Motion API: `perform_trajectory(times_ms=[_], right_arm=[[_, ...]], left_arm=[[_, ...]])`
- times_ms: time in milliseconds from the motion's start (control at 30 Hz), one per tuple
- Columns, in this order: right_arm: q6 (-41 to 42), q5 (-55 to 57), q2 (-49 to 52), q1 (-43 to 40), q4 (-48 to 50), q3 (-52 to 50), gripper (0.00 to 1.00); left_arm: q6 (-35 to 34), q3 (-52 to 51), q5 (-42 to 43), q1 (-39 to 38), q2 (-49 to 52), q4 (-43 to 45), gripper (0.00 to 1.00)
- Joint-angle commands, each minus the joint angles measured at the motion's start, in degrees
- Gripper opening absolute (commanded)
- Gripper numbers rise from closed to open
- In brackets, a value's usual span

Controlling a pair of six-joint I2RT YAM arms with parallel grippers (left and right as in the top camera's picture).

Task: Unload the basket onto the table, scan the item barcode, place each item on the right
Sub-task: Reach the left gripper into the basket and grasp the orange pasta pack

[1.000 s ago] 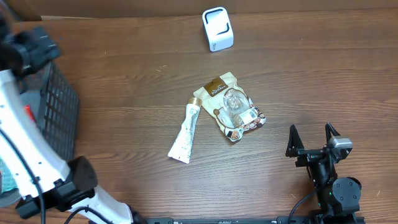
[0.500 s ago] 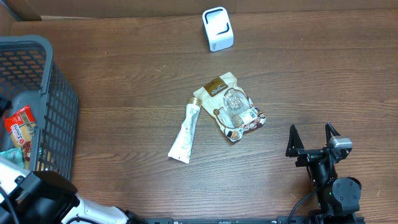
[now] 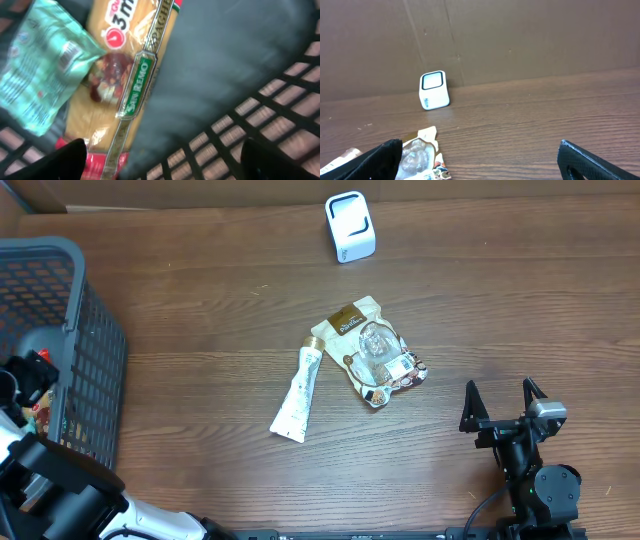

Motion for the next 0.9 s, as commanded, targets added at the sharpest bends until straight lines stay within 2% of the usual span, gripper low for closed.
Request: perform_trajectory(times_ms=[0,67,100,133,233,367,500,600,867], right_arm=[[-0.1,-0.3,-0.5,0.2,0.2,-0.6,1.0],[-0.1,-0.3,-0.5,0.2,0.2,-0.6,1.0],[-0.1,-0.3,-0.5,0.2,0.2,-0.6,1.0],[-0.1,-0.3,-0.5,0.2,0.2,-0.6,1.0],[-0.1,-0.3,-0.5,0.2,0.2,-0.6,1.0],[0.0,-0.3,-0.5,0.2,0.2,-0.6,1.0],[-0.1,-0.3,-0.5,0.2,0.2,-0.6,1.0],[-0.1,-0.3,-0.5,0.2,0.2,-0.6,1.0],[-0.1,-0.3,-0.5,0.2,0.2,-0.6,1.0]], left_arm=[[3.9,-5.7,-1.2,-0.4,-0.7,3.8,0.9],[3.9,-8.9,-3.1,-0.4,-0.7,6.6,0.9],[3.4,-10.7,-4.9,-0.4,-0.7,7.7,0.82],[1.6,-12.1,-6.8,-0.4,-0.7,8.9,0.82],[-2.3,-15.4,-11.2,-0.3,-0.7,11.4,0.82],[-2.7,-18.1,-13.0,-0.3,-0.6,13.8,0.84],[-5.7,-18.7,-19.4,-0.3,-0.5,14.5,0.91],[-5.3,-18.9,-19.8,0.3,-0.4,15.9,1.0],[-0.1,-19.3,-16.6,0.3,3.0,17.9,0.98]])
